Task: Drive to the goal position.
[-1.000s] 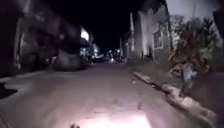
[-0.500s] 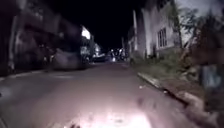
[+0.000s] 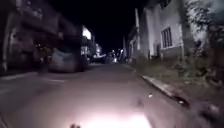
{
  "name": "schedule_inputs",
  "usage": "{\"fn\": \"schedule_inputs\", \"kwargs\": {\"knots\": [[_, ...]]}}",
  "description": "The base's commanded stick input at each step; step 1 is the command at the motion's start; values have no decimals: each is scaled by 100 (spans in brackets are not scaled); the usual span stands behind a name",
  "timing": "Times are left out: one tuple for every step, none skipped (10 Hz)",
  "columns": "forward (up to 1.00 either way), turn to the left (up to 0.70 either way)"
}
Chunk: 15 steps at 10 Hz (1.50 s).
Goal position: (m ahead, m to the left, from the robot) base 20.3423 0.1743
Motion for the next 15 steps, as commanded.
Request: {"fn": "schedule_inputs", "kwargs": {"knots": [[100, 0], [100, 0], [100, 0], [100, 0], [100, 0], [100, 0], [100, 0], [100, 0], [100, 0], [100, 0], [100, 0], [100, 0], [100, 0], [100, 0], [100, 0]]}}
